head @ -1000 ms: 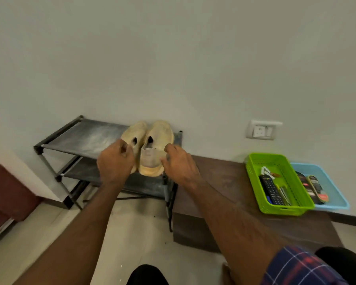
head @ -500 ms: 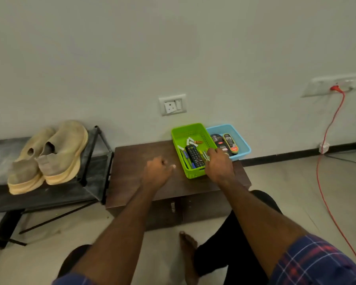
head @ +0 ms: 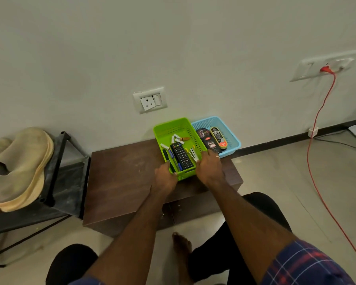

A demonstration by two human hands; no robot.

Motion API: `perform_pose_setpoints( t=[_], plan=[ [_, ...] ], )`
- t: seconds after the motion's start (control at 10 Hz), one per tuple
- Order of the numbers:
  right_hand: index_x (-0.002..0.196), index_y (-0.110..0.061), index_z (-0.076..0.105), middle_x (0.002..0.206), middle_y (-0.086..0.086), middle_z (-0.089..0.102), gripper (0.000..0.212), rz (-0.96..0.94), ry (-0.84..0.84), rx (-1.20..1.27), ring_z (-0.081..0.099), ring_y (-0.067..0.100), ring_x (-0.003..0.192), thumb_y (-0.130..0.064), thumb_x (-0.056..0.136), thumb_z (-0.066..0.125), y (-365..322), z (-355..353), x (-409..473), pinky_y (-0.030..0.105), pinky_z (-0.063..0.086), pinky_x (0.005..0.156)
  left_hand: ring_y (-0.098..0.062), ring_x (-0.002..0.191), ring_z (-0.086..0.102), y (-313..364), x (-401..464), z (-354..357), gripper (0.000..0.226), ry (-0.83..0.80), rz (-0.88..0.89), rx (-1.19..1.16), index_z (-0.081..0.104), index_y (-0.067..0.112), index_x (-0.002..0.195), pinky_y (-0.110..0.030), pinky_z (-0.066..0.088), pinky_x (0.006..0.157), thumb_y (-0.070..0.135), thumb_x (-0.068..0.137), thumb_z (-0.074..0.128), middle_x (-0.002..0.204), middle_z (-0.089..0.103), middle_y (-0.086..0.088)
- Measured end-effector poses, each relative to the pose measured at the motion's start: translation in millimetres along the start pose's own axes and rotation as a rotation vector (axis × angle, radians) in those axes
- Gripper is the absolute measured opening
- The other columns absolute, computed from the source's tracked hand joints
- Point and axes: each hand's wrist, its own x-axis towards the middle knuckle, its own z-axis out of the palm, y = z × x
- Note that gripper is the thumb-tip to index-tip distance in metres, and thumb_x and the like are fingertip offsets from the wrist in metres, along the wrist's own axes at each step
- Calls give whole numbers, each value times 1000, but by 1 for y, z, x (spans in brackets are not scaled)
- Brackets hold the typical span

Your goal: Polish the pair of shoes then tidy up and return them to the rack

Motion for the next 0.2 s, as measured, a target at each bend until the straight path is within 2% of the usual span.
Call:
perform_pose_setpoints(
  t=[0.2],
  plan=[
    [122,-6,53,124,18,53,36,5,-85,-11,54,37,111,-28,93,56,-2,-19,2,44,47,93,-37,125,54,11,-12,-31,51,-16,103,53,55,9,136,-36,39,98,16,87,66,132,62,-17]
  ],
)
